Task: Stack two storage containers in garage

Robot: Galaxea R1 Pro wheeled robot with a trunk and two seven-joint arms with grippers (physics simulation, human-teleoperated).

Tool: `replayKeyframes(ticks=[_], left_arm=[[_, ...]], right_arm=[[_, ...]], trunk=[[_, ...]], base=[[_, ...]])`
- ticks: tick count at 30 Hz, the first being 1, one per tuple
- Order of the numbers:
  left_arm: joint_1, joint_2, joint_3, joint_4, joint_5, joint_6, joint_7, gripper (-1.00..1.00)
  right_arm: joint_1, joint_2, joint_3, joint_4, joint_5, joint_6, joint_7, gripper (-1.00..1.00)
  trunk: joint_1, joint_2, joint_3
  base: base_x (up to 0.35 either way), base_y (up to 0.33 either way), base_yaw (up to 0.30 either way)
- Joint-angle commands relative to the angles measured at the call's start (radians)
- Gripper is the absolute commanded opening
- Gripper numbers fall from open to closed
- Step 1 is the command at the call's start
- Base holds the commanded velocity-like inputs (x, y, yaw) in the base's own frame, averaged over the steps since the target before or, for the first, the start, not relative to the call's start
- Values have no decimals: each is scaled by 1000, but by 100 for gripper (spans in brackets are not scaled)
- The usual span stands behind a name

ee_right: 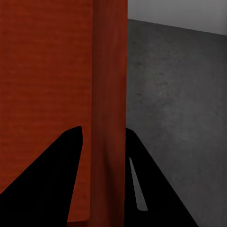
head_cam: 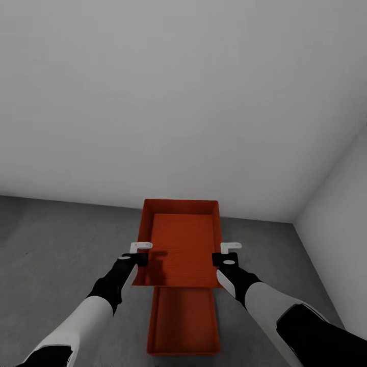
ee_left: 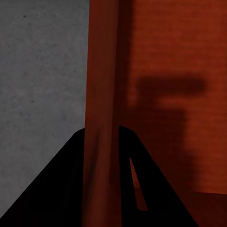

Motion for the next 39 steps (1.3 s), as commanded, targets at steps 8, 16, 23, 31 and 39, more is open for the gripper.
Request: replayKeyframes(ticks=[8, 16, 23, 31, 39], left_arm=[[0, -39, 16, 0, -4, 6, -3, -100], [0, -39, 16, 0, -4, 6, -3, -100], [0, -39, 17, 0, -4, 6, -3, -100], [0, -39, 16, 0, -4, 3, -3, -100], [0, -39, 16, 0, -4, 3, -3, -100]], right_arm=[[-1, 6, -17, -3, 16, -20, -1, -100], [-1, 6, -17, -3, 16, -20, -1, -100], [-1, 6, -17, -3, 16, -20, -1, -100], [-1, 6, -17, -3, 16, -20, -1, -100], [-1, 6, -17, -3, 16, -20, -1, -100]], trunk=[[0, -1, -14], [0, -1, -27], [0, -1, -38], [0, -1, -51], [0, -1, -64]], base=[[0, 0, 0], [0, 0, 0], [0, 0, 0], [0, 0, 0], [0, 0, 0]])
